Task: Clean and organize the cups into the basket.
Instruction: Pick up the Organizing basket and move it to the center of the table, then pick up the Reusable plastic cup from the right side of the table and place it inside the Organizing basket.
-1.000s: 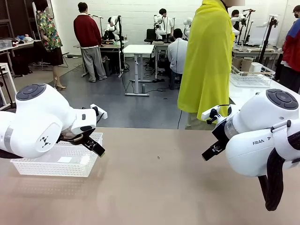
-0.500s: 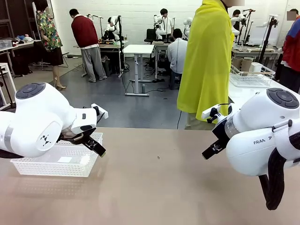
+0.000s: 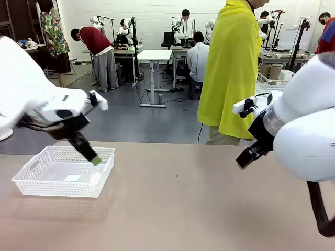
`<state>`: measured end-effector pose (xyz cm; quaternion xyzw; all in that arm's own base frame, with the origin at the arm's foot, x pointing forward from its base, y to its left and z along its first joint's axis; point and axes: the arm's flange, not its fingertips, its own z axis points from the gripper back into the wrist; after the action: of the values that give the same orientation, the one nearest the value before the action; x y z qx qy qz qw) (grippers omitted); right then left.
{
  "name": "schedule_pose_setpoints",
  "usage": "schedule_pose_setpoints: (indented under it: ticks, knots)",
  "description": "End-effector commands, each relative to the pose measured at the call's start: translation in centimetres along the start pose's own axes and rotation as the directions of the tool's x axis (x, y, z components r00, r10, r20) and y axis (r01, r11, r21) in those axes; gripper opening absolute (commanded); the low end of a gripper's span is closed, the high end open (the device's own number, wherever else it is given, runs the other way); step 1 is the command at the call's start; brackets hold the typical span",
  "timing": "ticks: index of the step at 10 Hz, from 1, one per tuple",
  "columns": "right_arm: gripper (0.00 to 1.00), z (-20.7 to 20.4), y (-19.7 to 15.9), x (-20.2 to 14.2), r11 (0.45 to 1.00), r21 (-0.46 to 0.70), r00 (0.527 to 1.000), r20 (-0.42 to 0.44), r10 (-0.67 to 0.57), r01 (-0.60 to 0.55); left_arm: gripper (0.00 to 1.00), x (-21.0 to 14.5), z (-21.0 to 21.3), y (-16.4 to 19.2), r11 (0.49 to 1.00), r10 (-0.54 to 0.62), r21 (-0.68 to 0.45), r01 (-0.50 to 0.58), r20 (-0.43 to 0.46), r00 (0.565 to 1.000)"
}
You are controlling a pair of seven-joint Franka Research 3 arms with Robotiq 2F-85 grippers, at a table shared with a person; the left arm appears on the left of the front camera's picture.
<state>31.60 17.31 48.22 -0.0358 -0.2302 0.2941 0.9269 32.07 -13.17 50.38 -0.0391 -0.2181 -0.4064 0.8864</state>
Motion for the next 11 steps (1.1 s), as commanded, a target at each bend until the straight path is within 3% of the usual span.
schedule_pose_setpoints:
  ticks: [1, 3, 4, 8, 9, 10, 11]
  knots:
    - [1.0, 3.6, 4.9, -10.0, 0.999, -0.025, 0.998, -0.061, 0.02, -0.022, 1.0, -7.3, 2.5, -4.1, 0.998, -0.038, 0.057, 0.04, -0.032, 0.999]
    - [1.0, 5.1, 6.6, -12.0, 0.998, -0.052, 0.999, -0.015, 0.029, -0.029, 1.0, -8.4, 3.1, -5.6, 0.991, -0.039, 0.124, 0.043, -0.028, 0.999]
    - [1.0, 5.8, 3.6, -2.9, 0.999, -0.04, 0.997, -0.067, 0.024, -0.027, 1.0, -2.1, 5.1, -1.6, 0.999, -0.033, 0.041, 0.034, -0.037, 0.999]
    - [1.0, 7.2, 4.4, -3.7, 0.999, -0.041, 0.997, -0.067, 0.023, -0.026, 1.0, -2.5, 5.9, -2.2, 0.998, -0.037, 0.052, 0.039, -0.046, 0.998]
    - [1.0, 4.6, 0.6, -4.7, 0.967, 0.233, 0.995, -0.029, -0.098, 0.102, 1.0, -3.4, 5.7, 0.6, 0.967, 0.092, -0.245, -0.065, 0.099, 0.991]
    - [1.0, 3.1, -3.6, -6.7, 0.858, 0.454, 0.963, 0.001, -0.269, 0.239, 1.0, -4.9, 5.6, 4.1, 0.83, 0.314, -0.523, -0.195, 0.15, 0.937]
    - [1.0, 2.2, -6.7, -8.8, 0.693, 0.641, 0.907, -0.011, -0.422, 0.33, 1.0, -6.5, 5.2, 7.0, 0.681, 0.466, -0.68, -0.272, 0.116, 0.877]
